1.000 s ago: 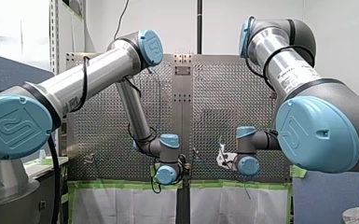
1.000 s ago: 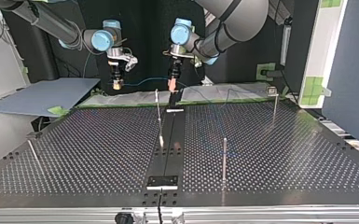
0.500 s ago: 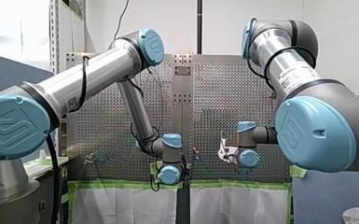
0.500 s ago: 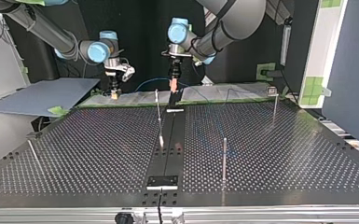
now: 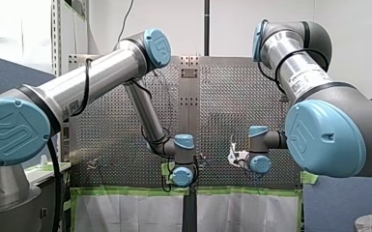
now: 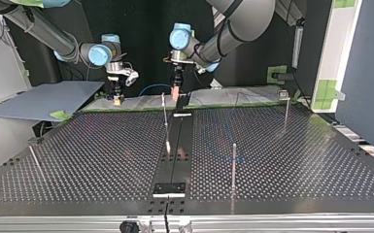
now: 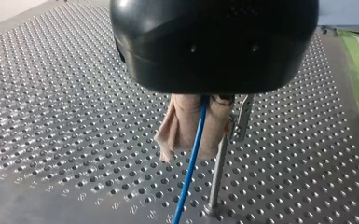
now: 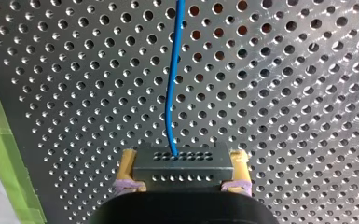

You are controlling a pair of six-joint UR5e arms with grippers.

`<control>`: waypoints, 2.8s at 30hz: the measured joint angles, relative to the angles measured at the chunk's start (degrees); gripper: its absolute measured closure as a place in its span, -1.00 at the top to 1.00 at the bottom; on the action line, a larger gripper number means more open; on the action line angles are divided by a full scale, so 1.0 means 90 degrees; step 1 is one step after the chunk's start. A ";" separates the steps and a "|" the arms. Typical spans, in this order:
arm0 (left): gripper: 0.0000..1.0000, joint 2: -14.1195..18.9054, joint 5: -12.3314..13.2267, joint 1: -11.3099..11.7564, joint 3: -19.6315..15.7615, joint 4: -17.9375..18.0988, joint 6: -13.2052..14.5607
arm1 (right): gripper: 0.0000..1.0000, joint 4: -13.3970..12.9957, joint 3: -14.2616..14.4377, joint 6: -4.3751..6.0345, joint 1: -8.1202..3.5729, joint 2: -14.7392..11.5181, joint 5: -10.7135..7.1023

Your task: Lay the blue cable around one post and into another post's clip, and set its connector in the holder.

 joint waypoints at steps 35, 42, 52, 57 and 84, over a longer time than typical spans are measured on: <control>-0.84 -0.0394 -0.0066 0.0275 0.0916 -0.0693 -0.0363 | -0.97 -0.0116 -0.0002 -0.0074 -0.0201 0.0036 -0.0095; -0.84 -0.0447 -0.0136 0.0351 0.0921 -0.0721 -0.0163 | -0.97 -0.0094 0.0002 -0.0105 -0.0268 0.0044 -0.0095; -0.84 -0.0457 -0.0157 0.0457 0.1017 -0.0783 0.0021 | -0.97 -0.0078 0.0000 -0.0169 -0.0362 0.0063 -0.0092; -0.84 -0.0458 -0.0144 0.0528 0.1026 -0.0795 0.0094 | -0.97 -0.0093 0.0000 -0.0163 -0.0422 0.0069 -0.0076; -0.99 -0.0452 0.0368 0.0652 0.1104 -0.0894 0.0501 | -0.97 -0.0122 -0.0159 -0.0133 -0.0593 0.0086 -0.0082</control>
